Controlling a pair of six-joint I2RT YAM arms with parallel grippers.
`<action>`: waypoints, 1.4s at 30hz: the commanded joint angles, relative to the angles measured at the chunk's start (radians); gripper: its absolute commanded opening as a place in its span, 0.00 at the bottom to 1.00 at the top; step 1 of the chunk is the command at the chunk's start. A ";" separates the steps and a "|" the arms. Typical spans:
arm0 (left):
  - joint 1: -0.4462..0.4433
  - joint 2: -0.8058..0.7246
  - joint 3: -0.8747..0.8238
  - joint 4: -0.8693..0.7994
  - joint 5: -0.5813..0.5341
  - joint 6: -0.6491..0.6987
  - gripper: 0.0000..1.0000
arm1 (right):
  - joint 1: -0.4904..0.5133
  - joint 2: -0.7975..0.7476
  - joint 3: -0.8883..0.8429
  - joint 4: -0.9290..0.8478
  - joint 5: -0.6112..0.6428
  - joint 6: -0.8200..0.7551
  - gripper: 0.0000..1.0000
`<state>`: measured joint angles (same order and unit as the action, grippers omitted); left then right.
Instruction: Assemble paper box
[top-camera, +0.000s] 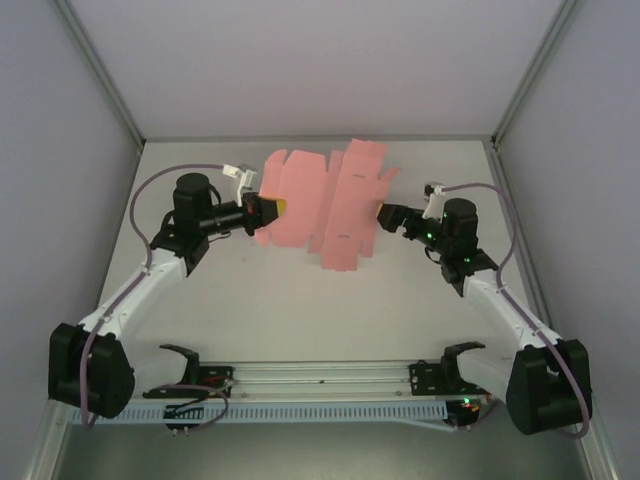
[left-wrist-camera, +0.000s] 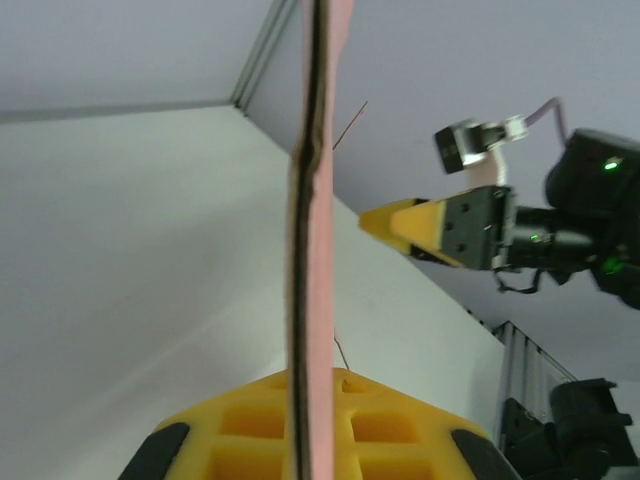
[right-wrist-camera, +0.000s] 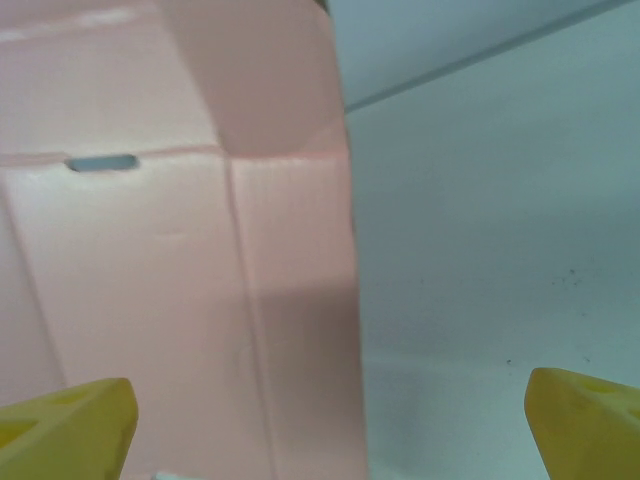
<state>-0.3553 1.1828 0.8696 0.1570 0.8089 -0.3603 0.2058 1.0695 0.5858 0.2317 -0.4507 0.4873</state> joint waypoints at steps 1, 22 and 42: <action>-0.010 -0.043 0.033 0.031 0.038 -0.018 0.00 | 0.000 -0.048 -0.072 0.190 -0.083 -0.003 1.00; -0.023 -0.153 0.038 0.081 0.003 -0.112 0.00 | -0.001 0.100 -0.125 0.653 -0.392 0.263 0.33; -0.023 -0.134 -0.160 -0.189 -0.484 -0.093 0.54 | 0.084 0.033 -0.055 0.068 -0.300 -0.072 0.00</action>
<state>-0.3733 1.0386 0.7918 0.0307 0.4366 -0.4404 0.2520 1.1137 0.5293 0.4465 -0.7731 0.5106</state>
